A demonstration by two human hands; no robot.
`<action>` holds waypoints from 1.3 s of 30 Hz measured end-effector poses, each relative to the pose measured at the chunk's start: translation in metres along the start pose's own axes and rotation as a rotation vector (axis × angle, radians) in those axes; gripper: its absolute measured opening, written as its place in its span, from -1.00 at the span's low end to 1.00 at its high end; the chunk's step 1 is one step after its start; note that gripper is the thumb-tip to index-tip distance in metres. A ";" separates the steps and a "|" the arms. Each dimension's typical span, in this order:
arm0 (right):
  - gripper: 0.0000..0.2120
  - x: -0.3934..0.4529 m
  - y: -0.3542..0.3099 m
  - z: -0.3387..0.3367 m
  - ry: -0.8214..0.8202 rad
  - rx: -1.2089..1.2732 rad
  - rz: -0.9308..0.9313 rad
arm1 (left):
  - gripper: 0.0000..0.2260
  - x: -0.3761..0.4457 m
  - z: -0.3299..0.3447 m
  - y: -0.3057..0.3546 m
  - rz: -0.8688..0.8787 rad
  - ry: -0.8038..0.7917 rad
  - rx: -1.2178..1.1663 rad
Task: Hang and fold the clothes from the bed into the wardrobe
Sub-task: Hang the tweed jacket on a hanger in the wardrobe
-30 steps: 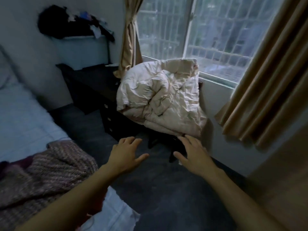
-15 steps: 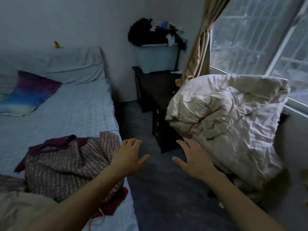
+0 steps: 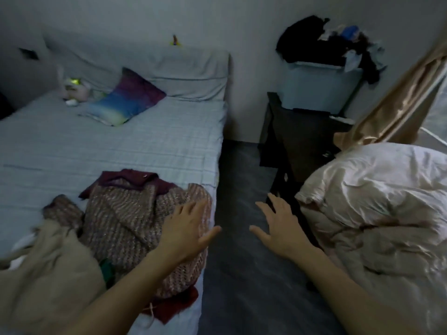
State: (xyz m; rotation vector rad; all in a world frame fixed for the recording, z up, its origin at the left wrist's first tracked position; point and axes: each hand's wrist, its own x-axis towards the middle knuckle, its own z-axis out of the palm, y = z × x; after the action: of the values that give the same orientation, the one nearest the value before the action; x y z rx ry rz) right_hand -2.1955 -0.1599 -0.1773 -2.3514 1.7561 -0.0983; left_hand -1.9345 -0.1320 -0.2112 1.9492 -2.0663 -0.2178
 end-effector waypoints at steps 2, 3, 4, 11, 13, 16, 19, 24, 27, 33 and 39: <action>-0.29 0.030 -0.006 0.008 -0.027 0.000 -0.082 | -0.23 0.003 -0.004 -0.015 -0.088 0.003 0.005; -0.29 0.043 -0.009 0.013 -0.045 0.018 -0.120 | -0.24 0.004 -0.005 -0.021 -0.125 0.000 0.019; -0.30 0.056 -0.012 0.018 -0.058 0.049 -0.160 | -0.25 0.003 -0.005 -0.027 -0.163 -0.002 0.032; -0.26 0.124 -0.027 0.043 -0.144 0.200 -0.481 | -0.29 -0.016 -0.006 -0.045 -0.482 0.008 0.142; -0.26 0.140 -0.032 0.042 -0.180 0.227 -0.563 | -0.32 -0.024 -0.010 -0.042 -0.590 0.038 0.119; -0.28 0.158 -0.040 0.042 -0.205 0.231 -0.666 | -0.36 -0.039 -0.015 -0.036 -0.731 0.060 0.076; -0.31 0.166 -0.051 0.047 -0.215 0.256 -0.714 | -0.37 -0.063 -0.019 -0.028 -0.818 0.081 0.105; -0.33 0.155 -0.079 0.064 -0.259 0.243 -0.784 | -0.41 -0.106 -0.021 -0.028 -0.931 0.094 0.166; -0.34 0.144 -0.091 0.076 -0.301 0.210 -0.846 | -0.46 -0.123 -0.018 -0.033 -0.978 0.103 0.164; -0.34 0.121 -0.104 0.105 -0.365 0.151 -0.815 | -0.53 -0.141 0.004 -0.057 -0.981 0.060 0.060; -0.36 0.097 -0.144 0.138 -0.336 0.093 -0.703 | -0.62 -0.158 0.021 -0.113 -0.819 0.040 -0.010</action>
State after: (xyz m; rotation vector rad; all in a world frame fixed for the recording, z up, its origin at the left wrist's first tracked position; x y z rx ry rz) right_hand -2.0075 -0.1968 -0.2900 -2.6060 0.7167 0.1048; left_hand -1.8273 0.0151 -0.2828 2.6501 -1.1257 -0.3438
